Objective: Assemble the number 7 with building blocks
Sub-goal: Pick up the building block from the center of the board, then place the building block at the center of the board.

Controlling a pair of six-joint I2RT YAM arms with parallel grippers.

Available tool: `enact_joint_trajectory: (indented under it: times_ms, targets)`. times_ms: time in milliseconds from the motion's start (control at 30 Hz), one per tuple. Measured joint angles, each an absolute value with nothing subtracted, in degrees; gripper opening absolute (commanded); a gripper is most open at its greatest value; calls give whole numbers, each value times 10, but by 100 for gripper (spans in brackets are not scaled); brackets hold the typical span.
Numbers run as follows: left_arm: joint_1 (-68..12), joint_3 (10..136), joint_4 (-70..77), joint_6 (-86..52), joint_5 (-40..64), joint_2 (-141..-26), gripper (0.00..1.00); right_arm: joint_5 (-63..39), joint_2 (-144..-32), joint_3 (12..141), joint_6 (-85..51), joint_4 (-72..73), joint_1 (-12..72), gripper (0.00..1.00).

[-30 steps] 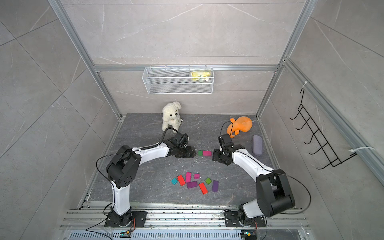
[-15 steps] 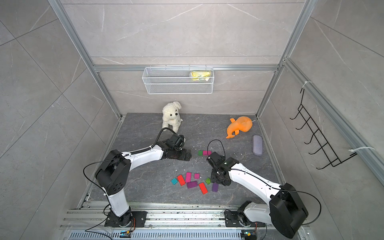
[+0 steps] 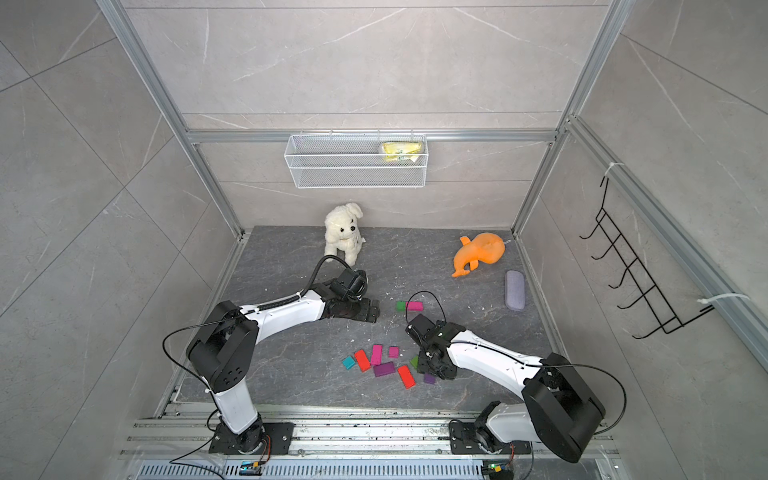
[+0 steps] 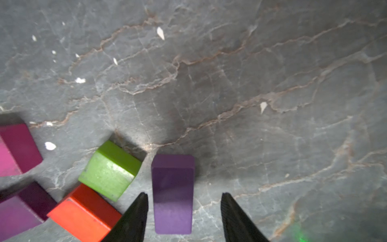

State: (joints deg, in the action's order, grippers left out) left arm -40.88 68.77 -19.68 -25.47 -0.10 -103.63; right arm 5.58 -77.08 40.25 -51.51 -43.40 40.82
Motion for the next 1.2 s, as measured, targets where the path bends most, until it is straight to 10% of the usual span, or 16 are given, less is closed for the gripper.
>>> enact_joint_trajectory:
  times_ms: [533,1200]
  targets:
    - [-409,688,-210,-255,-18,-1036,100,57,-798,396,-512,-411,409,24]
    - [-408,688,-223,-255,-61,-1033,100,84,-953,668,-340,-435,314,24]
